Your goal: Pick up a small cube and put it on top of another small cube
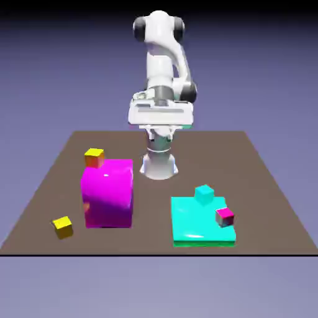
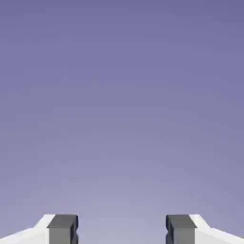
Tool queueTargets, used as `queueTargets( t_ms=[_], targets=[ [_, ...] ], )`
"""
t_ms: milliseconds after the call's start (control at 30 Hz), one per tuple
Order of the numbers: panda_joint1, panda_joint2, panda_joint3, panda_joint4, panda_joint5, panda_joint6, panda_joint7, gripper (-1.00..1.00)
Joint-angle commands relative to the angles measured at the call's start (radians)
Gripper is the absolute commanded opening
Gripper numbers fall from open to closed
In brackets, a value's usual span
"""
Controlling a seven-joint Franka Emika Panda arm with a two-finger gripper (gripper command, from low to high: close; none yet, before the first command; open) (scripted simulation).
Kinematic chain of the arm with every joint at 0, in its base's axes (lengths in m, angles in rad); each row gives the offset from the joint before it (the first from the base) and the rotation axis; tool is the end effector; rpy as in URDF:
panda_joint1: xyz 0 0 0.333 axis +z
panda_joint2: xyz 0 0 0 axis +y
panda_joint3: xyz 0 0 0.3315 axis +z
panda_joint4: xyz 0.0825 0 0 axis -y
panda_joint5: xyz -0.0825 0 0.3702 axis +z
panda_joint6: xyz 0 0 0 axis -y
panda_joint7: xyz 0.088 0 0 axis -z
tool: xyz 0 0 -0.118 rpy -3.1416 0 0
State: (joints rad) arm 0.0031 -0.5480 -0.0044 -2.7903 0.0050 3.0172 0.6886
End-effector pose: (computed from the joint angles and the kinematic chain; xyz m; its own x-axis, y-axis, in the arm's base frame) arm 0.3843 -0.0009 0.4705 0.5493 -0.6409 0.5363 -0.4569 -0.7676 -0.4494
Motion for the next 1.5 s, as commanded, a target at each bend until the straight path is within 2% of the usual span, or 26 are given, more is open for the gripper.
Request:
queueTargets(
  t_ms=[0,1467],
  targets=[
    [-0.007,0.018,-0.004,0.016,0.004,-0.016,-0.044,0.0],
    [-0.331,0.821,-0.166,0.734,0.186,-0.738,-1.957,0.0]
  ],
)
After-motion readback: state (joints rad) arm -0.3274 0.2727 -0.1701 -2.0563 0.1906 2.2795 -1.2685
